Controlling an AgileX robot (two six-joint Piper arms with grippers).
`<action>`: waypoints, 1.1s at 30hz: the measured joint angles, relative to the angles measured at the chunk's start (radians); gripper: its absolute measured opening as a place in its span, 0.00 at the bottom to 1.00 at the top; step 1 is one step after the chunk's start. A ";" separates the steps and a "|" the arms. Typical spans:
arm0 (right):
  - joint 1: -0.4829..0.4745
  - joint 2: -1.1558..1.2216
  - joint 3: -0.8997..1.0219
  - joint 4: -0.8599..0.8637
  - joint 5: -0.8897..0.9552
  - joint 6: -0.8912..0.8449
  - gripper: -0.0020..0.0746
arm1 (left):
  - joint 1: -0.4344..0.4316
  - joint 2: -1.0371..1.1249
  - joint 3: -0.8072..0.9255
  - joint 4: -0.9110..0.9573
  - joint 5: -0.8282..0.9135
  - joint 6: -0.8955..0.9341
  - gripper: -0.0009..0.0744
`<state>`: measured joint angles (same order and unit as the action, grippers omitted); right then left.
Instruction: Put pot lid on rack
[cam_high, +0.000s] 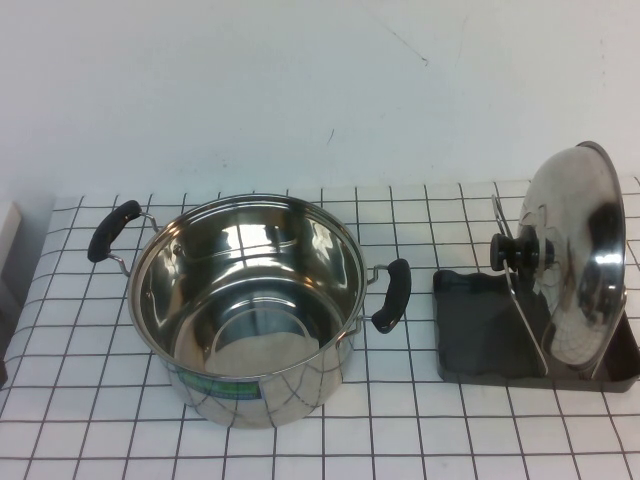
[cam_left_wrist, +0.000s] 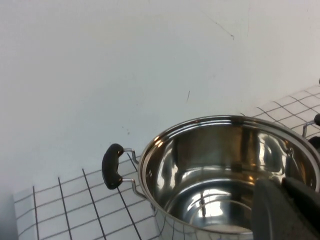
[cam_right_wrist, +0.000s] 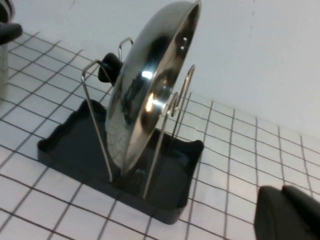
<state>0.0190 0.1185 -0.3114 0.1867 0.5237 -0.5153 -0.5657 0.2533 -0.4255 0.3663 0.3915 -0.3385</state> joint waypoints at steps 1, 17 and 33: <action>0.000 -0.002 0.000 0.020 0.006 0.000 0.03 | 0.000 0.000 0.005 0.001 -0.002 0.000 0.01; 0.000 -0.004 0.000 0.357 0.098 -0.004 0.03 | 0.000 0.000 0.009 0.005 0.085 -0.009 0.01; 0.000 -0.004 0.000 0.358 0.101 -0.005 0.03 | 0.330 -0.118 0.036 -0.146 0.097 0.098 0.01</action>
<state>0.0190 0.1149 -0.3114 0.5445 0.6249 -0.5198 -0.2353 0.1352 -0.3895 0.2202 0.4885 -0.2408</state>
